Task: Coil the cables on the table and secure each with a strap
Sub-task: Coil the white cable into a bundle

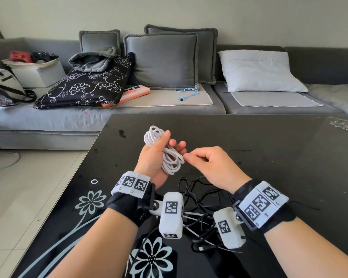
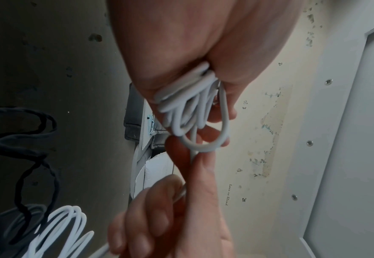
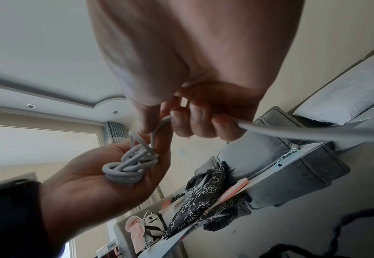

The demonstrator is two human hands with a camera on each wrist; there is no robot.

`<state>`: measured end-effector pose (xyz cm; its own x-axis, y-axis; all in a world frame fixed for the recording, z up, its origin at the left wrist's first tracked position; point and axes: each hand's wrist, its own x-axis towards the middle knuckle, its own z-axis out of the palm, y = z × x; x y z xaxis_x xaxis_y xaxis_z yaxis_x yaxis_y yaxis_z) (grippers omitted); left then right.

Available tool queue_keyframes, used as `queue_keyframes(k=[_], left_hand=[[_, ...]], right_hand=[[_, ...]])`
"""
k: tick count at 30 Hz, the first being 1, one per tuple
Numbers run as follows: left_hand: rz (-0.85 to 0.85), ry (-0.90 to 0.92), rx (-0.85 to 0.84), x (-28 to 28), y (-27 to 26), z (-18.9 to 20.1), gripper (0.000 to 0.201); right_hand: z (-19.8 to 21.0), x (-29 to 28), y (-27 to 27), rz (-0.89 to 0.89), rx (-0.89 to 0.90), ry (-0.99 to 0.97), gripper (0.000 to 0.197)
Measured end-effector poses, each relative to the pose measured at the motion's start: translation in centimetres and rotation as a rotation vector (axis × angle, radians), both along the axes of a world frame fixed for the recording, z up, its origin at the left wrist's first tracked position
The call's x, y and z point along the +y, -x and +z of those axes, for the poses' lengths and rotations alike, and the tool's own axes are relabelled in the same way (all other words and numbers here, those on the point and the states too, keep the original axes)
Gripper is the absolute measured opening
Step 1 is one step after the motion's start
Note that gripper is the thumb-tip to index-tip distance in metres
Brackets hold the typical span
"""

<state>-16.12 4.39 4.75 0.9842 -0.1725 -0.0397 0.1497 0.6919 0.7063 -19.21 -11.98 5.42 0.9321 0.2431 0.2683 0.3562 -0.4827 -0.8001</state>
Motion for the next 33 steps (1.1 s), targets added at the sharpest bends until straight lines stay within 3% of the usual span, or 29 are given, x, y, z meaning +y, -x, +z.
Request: queue_keyframes(k=[6, 26, 33], left_hand=[[0.069, 0.057, 0.049, 1.3, -0.6, 0.4, 0.036], [0.161, 0.224, 0.044, 5.7, -2.2, 0.7, 0.035], [0.115, 0.142, 0.062, 5.0, -2.0, 0.5, 0.032]], right_hand=[[0.0, 0.0, 0.0, 0.008, 0.033, 0.018, 0.025], [-0.8, -1.9, -1.2, -0.046, 0.027, 0.074, 0.014], [-0.1, -1.9, -0.9, -0.076, 0.005, 0.034, 0.016]])
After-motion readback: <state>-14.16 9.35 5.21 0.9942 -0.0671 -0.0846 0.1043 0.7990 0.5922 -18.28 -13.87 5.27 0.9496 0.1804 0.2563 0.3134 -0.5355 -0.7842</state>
